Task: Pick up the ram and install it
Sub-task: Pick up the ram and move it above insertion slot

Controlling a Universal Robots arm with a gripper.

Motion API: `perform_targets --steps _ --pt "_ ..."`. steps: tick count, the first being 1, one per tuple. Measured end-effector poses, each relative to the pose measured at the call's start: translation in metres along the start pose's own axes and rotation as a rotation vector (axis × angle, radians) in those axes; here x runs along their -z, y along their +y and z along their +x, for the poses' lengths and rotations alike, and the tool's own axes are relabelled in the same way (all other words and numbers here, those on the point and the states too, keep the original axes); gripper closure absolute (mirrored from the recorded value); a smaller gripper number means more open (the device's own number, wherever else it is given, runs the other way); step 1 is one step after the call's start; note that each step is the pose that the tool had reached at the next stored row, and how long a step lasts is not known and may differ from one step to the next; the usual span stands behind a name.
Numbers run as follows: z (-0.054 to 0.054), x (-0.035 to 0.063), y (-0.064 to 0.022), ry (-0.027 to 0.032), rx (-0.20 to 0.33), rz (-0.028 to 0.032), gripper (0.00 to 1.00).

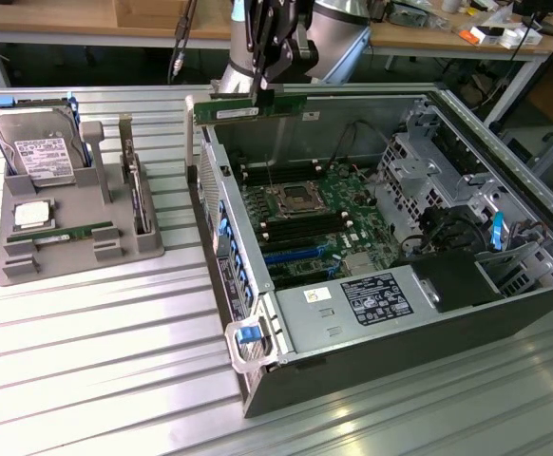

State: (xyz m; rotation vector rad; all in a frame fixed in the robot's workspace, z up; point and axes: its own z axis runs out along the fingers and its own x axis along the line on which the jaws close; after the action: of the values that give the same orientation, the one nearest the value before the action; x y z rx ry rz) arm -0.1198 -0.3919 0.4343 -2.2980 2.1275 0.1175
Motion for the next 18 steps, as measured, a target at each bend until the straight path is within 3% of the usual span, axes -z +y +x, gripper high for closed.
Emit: perform_targets --steps 11,18 --pt "0.001 0.0010 -0.0192 0.0000 0.000 0.0000 0.88" --pt "0.003 0.0021 -0.0428 0.0000 0.000 0.0000 0.88"
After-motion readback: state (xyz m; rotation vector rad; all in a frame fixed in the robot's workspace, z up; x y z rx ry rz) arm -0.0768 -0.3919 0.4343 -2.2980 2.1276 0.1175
